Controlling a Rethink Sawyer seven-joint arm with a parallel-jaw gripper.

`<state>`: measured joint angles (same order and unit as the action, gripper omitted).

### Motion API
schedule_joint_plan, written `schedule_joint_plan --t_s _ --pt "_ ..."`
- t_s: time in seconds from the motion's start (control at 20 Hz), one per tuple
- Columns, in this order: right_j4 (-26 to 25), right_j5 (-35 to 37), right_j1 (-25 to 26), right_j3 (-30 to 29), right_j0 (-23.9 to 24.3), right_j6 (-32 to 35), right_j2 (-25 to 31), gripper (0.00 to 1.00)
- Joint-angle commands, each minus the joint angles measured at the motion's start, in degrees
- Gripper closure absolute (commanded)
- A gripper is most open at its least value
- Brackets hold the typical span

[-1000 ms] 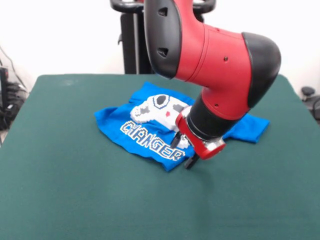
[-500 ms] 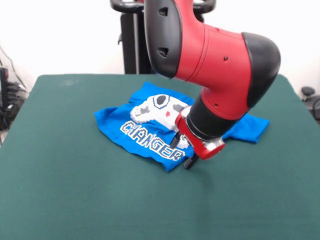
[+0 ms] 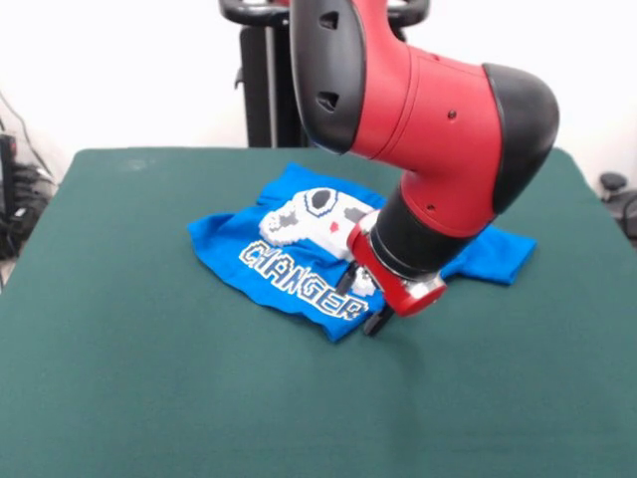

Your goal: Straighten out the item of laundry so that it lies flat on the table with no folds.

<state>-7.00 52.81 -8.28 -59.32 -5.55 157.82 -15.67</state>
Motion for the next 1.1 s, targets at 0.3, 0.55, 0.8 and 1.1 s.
schedule_joint_plan --t_s 0.3,0.55,0.8,1.1 --pt "-1.68 0.84 3.49 -8.88 -1.70 4.72 0.47 0.00" --pt "-1.93 -0.53 4.26 -8.85 -1.39 4.80 0.48 0.00" --pt "-1.36 -9.27 6.15 -9.97 1.74 2.98 4.07 0.00" --pt "-1.79 -15.27 7.46 -10.69 2.85 2.30 5.50 0.00"
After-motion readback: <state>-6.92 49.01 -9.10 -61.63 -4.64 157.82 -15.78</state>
